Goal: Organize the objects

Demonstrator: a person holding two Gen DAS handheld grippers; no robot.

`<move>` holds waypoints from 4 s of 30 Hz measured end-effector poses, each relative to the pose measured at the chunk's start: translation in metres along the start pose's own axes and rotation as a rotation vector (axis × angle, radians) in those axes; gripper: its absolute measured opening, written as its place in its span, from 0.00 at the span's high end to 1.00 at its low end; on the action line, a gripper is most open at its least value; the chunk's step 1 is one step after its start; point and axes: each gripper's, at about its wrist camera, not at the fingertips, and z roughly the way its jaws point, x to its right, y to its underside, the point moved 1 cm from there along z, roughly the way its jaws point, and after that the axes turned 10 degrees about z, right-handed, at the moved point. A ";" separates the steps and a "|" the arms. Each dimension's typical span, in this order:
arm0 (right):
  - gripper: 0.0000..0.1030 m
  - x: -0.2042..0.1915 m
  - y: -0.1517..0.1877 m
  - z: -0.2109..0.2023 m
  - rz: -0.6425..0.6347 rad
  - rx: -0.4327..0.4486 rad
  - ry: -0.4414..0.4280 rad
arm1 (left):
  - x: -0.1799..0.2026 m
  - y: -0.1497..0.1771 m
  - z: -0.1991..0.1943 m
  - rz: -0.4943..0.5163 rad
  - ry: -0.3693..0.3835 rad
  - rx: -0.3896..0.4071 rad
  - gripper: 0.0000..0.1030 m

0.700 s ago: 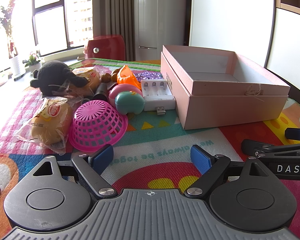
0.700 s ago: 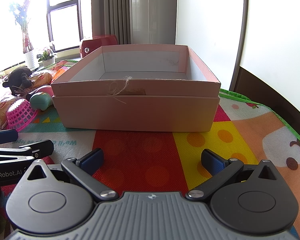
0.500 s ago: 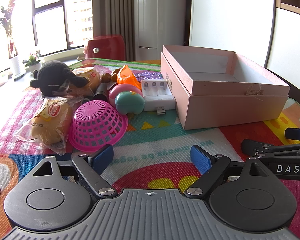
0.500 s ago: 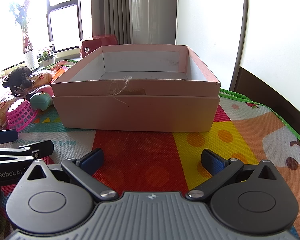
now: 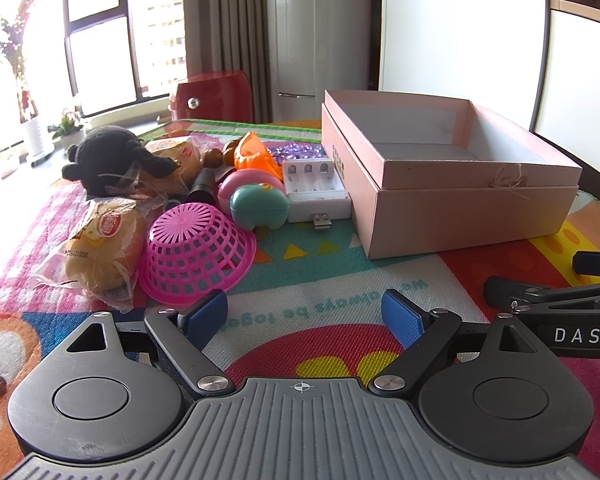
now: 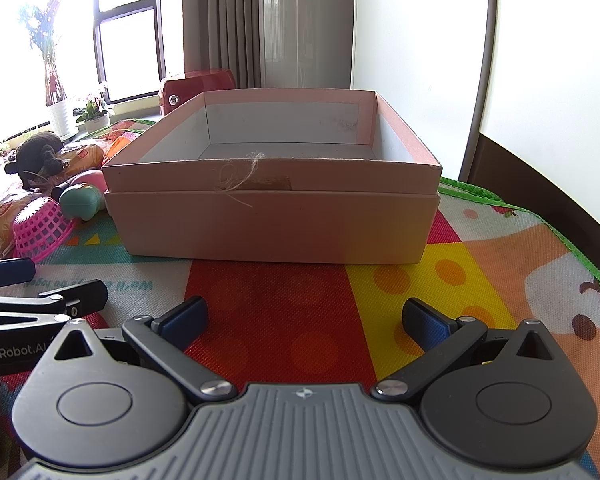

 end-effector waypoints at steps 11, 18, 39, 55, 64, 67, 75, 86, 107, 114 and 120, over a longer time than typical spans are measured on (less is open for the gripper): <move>0.00 -0.001 -0.001 0.001 -0.003 0.001 0.002 | 0.001 0.000 -0.001 -0.008 0.007 0.000 0.12; 0.00 -0.001 0.000 -0.001 0.001 0.001 -0.002 | -0.003 0.001 -0.004 -0.024 0.025 0.008 0.14; 0.00 -0.001 -0.017 0.005 -0.033 -0.141 -0.023 | -0.064 -0.026 0.031 0.141 -0.012 0.046 0.25; 0.00 -0.083 -0.022 -0.063 -0.292 0.065 -0.245 | -0.097 0.079 -0.106 0.114 0.058 0.054 0.40; 0.00 -0.232 -0.043 -0.018 -0.285 -0.120 -0.471 | -0.140 0.104 -0.126 -0.011 -0.022 0.061 0.40; 0.00 -0.272 -0.044 0.033 -0.227 -0.224 -0.397 | -0.140 0.106 -0.129 -0.006 -0.027 0.072 0.40; 0.24 -0.279 -0.037 0.030 -0.250 -0.293 -0.442 | -0.139 0.109 -0.128 -0.013 -0.032 0.092 0.39; 0.32 -0.139 -0.036 -0.103 -0.265 -0.141 -0.490 | -0.118 0.081 -0.151 0.032 0.034 0.164 0.40; 0.32 0.052 -0.025 -0.145 -0.030 0.094 -0.315 | -0.022 -0.104 -0.040 -0.086 0.258 0.355 0.42; 0.36 0.027 -0.097 -0.105 -0.017 0.213 -0.279 | -0.059 -0.036 -0.058 -0.090 0.190 0.226 0.42; 0.04 0.007 -0.144 -0.043 0.018 0.184 -0.160 | -0.074 0.010 -0.055 -0.022 0.149 0.105 0.42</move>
